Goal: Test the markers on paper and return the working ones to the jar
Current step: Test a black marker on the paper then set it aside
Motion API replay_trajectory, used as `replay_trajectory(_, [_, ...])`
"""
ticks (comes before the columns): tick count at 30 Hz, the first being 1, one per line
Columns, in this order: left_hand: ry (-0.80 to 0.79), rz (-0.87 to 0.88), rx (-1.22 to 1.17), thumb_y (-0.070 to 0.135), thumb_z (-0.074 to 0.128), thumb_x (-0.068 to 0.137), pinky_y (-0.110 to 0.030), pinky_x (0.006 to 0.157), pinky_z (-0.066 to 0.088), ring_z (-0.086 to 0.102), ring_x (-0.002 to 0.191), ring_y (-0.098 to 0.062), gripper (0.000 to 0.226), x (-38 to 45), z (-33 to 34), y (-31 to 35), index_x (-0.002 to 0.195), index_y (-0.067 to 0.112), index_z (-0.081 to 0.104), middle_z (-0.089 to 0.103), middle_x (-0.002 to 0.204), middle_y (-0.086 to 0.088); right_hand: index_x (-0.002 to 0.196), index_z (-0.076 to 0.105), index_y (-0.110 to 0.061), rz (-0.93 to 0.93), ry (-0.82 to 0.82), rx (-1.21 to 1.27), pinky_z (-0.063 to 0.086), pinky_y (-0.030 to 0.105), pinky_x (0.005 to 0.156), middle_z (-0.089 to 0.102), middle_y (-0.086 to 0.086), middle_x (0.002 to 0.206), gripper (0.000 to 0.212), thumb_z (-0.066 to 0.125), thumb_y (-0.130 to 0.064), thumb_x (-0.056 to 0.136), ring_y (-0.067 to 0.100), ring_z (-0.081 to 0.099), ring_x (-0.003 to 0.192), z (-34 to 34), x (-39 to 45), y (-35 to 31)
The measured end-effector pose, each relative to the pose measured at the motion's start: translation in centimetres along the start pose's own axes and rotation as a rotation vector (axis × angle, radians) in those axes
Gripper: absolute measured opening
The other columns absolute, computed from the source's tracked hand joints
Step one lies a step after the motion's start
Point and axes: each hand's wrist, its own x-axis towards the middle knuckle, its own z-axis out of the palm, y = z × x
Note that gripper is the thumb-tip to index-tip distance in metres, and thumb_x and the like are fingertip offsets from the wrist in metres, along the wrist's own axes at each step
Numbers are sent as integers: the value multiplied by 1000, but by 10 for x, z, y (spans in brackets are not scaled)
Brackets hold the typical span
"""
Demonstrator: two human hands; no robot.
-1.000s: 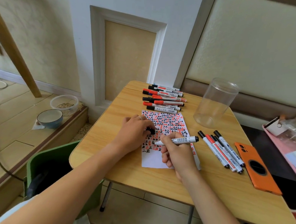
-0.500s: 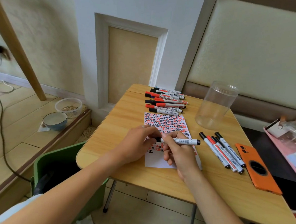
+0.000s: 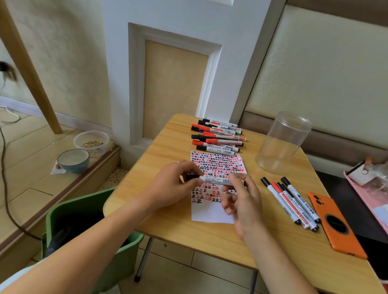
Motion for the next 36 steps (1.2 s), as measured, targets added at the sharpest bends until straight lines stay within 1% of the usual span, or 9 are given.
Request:
replay_trajectory(7, [-30,-102,-424,30,78,88,-32,80,60,71,93,-17,25,-7,7,10,109,19,71,71,106,0,100,57,-4,-78,-158,-232,43,28,41,66,4,72,16,55,-20,106,23,56,51,5,-1,8])
replay_trajectory(11, [-61,-152,-557,23,78,87,-42,86,61,74,94,-28,24,-5,10,5,107,8,75,76,101,-10,96,59,-10,-121,-185,-289,44,30,44,62,14,78,15,62,-24,102,29,56,57,3,0,10])
replay_trajectory(20, [-26,-174,-610,16,75,91,-36,82,60,73,89,-31,18,-5,13,9,102,1,74,75,97,-15,97,60,-15,-126,-187,-305,43,32,48,60,9,68,13,64,-27,101,31,54,60,3,-1,11])
replay_trajectory(25, [-34,-156,-526,25,76,91,-39,82,59,70,82,-19,18,-4,4,13,100,9,75,75,92,-6,97,66,-17,-210,-233,-363,53,39,65,66,5,84,5,64,-19,101,24,64,77,4,-4,2])
replay_trajectory(27, [-47,-138,-472,27,77,91,-40,86,58,70,88,-18,16,-3,-1,14,100,14,75,74,94,-3,96,69,-21,-373,-251,-582,53,27,79,67,-4,95,3,68,-19,97,15,66,92,3,-2,-5])
replay_trajectory(29, [-65,-138,-470,28,78,90,-42,89,59,70,94,-22,19,-4,-4,14,104,16,71,73,99,-4,96,72,-23,-536,-245,-823,46,14,79,63,-10,97,5,74,-19,93,9,62,96,-1,-1,-14])
replay_trajectory(31, [-71,-143,-438,34,77,90,-40,87,59,69,96,-20,28,-6,-2,15,110,20,66,71,103,-2,97,73,-23,-576,-277,-941,42,12,75,61,-13,94,6,75,-21,92,7,59,92,-7,-1,-22])
replay_trajectory(33, [-55,-118,-276,47,70,91,-36,87,57,65,99,-13,41,-7,3,15,123,26,58,66,110,3,97,72,-24,-563,-309,-1009,40,12,73,60,-14,92,4,73,-23,93,5,57,90,-16,-2,-24])
replay_trajectory(36, [-30,-79,178,59,53,97,-40,107,43,49,128,-13,58,-4,10,6,146,30,40,53,139,2,95,70,-21,-532,-165,-1111,37,10,67,56,-15,90,3,72,-24,94,1,54,83,-34,4,-20])
